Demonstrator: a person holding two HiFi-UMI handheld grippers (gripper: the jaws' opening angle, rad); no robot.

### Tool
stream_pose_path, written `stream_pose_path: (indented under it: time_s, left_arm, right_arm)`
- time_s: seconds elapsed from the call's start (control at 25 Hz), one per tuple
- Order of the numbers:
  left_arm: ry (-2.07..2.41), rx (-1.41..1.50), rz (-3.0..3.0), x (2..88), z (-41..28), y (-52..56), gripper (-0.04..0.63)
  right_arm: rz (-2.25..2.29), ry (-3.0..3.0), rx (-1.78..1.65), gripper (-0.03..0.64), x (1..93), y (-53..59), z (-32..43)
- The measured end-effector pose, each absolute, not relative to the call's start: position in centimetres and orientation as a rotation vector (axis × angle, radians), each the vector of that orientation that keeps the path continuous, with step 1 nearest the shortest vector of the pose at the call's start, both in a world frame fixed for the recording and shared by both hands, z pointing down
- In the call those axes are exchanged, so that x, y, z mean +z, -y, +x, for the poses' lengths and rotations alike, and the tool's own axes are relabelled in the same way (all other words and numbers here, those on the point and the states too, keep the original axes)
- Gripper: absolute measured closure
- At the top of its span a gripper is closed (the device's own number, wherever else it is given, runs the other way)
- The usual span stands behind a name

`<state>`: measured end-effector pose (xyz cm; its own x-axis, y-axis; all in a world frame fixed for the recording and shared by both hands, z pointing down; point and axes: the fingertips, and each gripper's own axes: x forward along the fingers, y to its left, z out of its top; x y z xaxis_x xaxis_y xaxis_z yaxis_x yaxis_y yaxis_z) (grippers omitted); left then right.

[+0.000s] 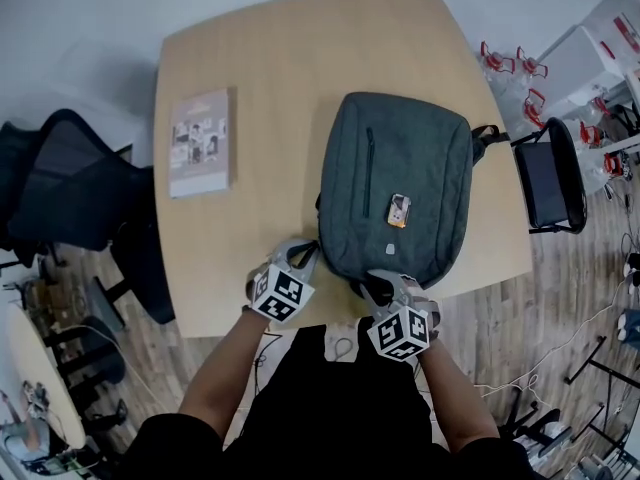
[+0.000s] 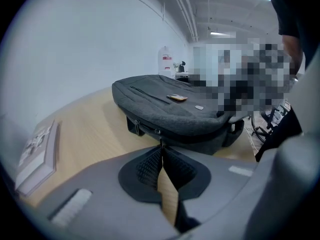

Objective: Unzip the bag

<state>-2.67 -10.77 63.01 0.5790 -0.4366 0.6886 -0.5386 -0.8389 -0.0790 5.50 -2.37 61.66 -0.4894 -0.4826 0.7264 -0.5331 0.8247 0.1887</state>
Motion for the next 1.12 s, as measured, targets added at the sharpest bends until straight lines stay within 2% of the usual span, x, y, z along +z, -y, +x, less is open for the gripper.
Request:
stream_pose_path:
  time_s: [0.4,0.84,1.0,1.12]
  left_arm:
    - [0.819,1.118,2.674,62.3,-3.5,9.9,0.566]
    - [0.879,1.062,2.623,62.6,-4.4,11.1,0.571]
    - [0.895,1.028,2.603,62.7,-4.5,11.0,0.571]
    - [0.904,1.000,2.586,62.8,-4.5,11.2,0.569]
  right_arm:
    - [0.782,2.165,0.161,0.541,61.7,4.3,3.2]
    - [0.794,2.181,0.048,0.517,61.2,4.0,3.0]
    - [0.727,2.259,0.035,0.370,59.9,2.1,3.4]
    - [0.648,2.240,-0.048,0.330,60.1,0.3,5.3]
